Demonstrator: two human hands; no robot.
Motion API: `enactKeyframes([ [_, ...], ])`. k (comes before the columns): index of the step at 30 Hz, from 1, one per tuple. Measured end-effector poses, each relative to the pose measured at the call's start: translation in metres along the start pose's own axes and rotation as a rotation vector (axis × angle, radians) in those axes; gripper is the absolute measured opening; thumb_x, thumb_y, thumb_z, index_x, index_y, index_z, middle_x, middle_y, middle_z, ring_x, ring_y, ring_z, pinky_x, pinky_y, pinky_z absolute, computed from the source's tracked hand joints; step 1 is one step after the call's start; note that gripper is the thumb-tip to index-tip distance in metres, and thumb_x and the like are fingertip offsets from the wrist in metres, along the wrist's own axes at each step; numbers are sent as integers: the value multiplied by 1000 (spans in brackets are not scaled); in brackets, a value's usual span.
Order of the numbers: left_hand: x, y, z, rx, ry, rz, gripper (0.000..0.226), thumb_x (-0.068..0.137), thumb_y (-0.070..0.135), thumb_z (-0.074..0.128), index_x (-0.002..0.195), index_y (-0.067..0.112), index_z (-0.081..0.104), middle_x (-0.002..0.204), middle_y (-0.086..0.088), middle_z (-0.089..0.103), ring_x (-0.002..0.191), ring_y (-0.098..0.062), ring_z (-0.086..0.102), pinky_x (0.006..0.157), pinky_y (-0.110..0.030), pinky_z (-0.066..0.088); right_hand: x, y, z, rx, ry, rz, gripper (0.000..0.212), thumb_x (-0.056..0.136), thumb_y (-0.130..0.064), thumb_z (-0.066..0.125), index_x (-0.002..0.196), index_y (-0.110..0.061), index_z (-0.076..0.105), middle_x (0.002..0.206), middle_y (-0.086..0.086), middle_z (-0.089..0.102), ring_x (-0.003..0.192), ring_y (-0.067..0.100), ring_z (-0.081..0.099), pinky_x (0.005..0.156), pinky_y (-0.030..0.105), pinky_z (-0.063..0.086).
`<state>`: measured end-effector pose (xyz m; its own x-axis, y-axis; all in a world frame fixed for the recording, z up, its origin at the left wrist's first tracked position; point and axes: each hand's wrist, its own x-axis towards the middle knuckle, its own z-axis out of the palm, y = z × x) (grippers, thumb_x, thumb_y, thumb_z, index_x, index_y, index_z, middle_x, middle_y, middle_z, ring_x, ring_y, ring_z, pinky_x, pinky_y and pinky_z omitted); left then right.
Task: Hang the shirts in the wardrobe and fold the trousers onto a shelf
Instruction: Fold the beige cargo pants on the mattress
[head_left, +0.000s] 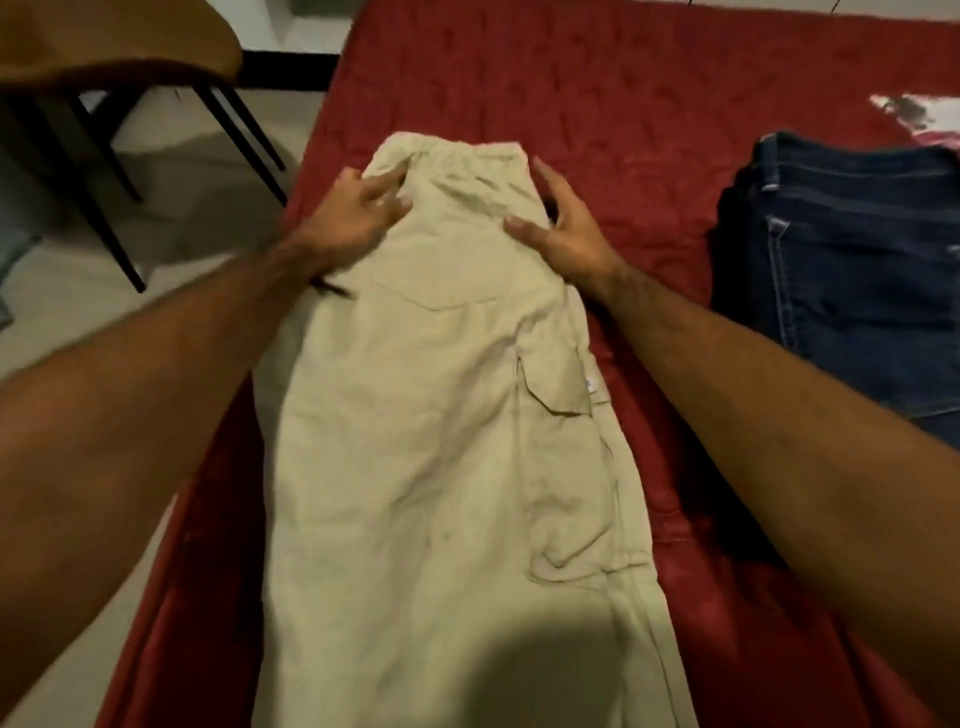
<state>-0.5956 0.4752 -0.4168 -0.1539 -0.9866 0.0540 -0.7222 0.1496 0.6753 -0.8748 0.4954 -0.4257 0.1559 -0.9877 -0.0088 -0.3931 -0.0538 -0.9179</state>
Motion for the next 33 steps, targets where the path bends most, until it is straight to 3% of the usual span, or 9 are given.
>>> enactKeyframes([
  [3,-7,-3,3,-52,-104,26,51,102,31,55,151,24,42,145,1,48,129,-10,46,89,-4,36,-14,6,8,47,85,20,82,88,-14,74,153,-9,24,140,16,49,117,16,60,92,29,55],
  [8,-94,3,-6,-383,55,-132,44,100,26,59,141,14,52,130,-9,57,97,-10,64,72,-16,51,-66,-1,15,71,93,80,82,74,-48,80,142,-17,45,140,5,51,128,18,52,107,43,46],
  [11,-199,12,1,-450,270,-167,43,99,31,59,140,20,49,139,2,56,121,-7,58,96,-20,48,-153,-20,12,47,66,145,63,88,-37,72,143,-16,48,143,3,43,131,15,47,110,34,43],
  [14,-308,34,16,-555,367,-270,40,99,26,61,137,20,48,133,5,59,118,-6,58,98,-24,48,-254,-22,14,13,53,126,52,92,-26,70,139,-16,51,137,-4,42,121,-1,45,99,8,37],
  [16,-373,58,25,-571,332,-312,39,98,15,61,135,20,47,128,5,60,110,-2,60,92,-22,48,-322,-27,23,-19,99,121,49,90,-23,72,135,-16,54,133,-5,41,113,-12,44,94,5,36],
  [22,-523,124,49,-704,85,-531,46,92,5,68,129,11,42,114,1,63,96,-2,62,72,-12,51,-488,-40,49,-7,131,312,30,81,-46,72,102,-24,67,121,-8,38,119,11,43,104,38,46],
  [26,-605,147,50,-749,-76,-559,58,86,14,76,136,13,46,129,-4,65,111,-14,66,84,-21,54,-553,-65,52,22,-52,450,31,82,-50,72,86,-20,68,119,1,49,103,11,56,88,30,50],
  [30,-664,174,44,-919,-222,-610,54,86,22,74,136,17,54,125,-4,70,114,-22,68,102,-41,51,-588,-89,49,384,-261,690,25,84,-26,78,96,-8,65,98,6,72,86,14,68,79,33,59],
  [33,-680,194,31,-986,-231,-622,51,83,31,77,126,8,65,120,-14,71,111,-30,68,104,-45,50,-609,-105,47,479,-185,718,10,85,-13,74,87,-7,66,83,6,67,67,14,66,64,29,57],
])
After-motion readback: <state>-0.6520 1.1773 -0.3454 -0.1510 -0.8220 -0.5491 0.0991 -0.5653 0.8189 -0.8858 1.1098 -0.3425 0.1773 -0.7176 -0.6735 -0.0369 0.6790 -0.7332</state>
